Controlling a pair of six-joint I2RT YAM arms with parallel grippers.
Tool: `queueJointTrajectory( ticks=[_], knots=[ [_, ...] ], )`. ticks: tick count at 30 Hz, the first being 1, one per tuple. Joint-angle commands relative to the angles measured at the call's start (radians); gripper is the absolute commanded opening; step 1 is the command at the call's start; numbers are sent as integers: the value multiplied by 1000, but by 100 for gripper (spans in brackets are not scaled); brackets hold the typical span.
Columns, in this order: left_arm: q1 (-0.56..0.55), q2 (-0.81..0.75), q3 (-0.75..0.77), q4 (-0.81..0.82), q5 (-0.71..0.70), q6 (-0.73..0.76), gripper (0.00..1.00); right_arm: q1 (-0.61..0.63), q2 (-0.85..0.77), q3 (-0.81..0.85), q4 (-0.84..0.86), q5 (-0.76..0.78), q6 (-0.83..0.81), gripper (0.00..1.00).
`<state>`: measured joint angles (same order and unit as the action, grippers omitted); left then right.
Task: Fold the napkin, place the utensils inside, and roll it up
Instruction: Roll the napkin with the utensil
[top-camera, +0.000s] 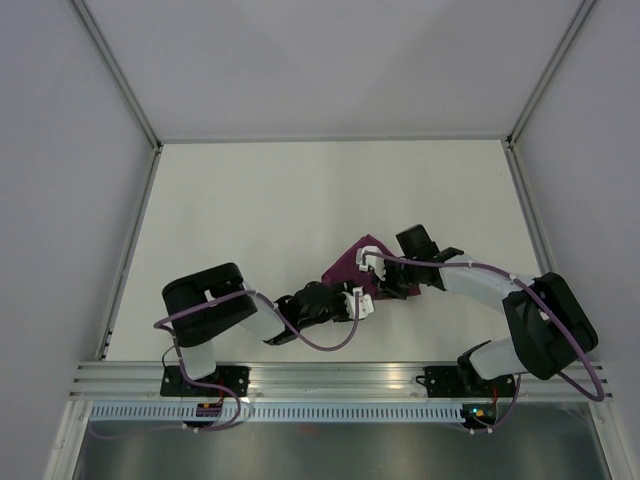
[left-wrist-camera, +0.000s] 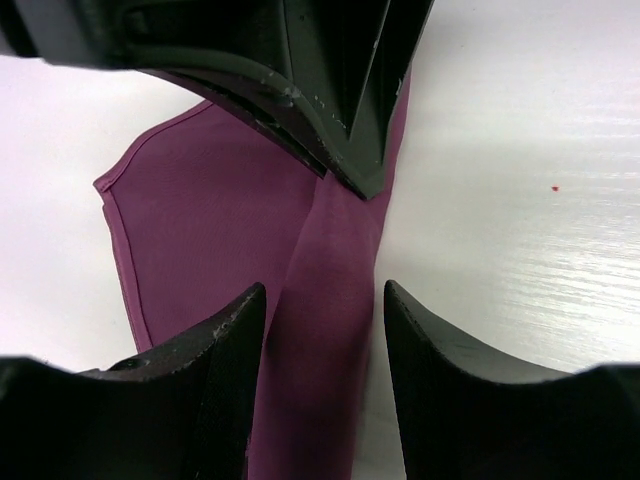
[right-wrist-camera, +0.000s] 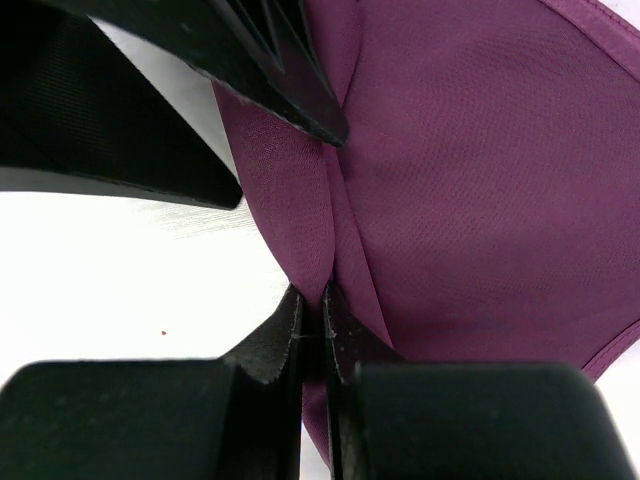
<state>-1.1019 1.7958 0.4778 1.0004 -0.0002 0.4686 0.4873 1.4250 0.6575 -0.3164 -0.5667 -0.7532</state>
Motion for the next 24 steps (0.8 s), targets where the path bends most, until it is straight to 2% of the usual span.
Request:
queueJointTrajectory(
  ticks=[1, 5, 8, 10, 11, 14, 15, 19, 22, 24],
  knots=[
    [-10, 36, 42, 29, -30, 96, 57, -9, 28, 19, -32, -48, -15, 1],
    [-10, 69, 59, 32, -30, 110, 56, -18, 35, 22, -38, -61, -15, 0],
    [-10, 82, 61, 30, -34, 116, 52, -26, 41, 30, -47, -70, -17, 1],
    [-12, 80, 59, 18, -31, 119, 43, -35, 46, 34, -52, -81, -18, 0],
    [-13, 79, 65, -9, -27, 123, 33, -38, 46, 37, -55, -82, -18, 0],
    [-15, 70, 77, -46, -11, 120, 20, -47, 52, 44, -61, -94, -18, 1],
    [-15, 68, 84, -90, -4, 117, 12, -49, 54, 50, -65, -96, -18, 0],
    [-15, 51, 136, -231, 70, 73, 2, -55, 52, 56, -72, -98, -17, 1],
    [-12, 43, 179, -318, 117, 10, 2, -67, 42, 76, -81, -101, -5, 8],
    [-3, 45, 203, -371, 172, -31, 2, -76, 28, 105, -111, -114, 0, 20]
  ],
)
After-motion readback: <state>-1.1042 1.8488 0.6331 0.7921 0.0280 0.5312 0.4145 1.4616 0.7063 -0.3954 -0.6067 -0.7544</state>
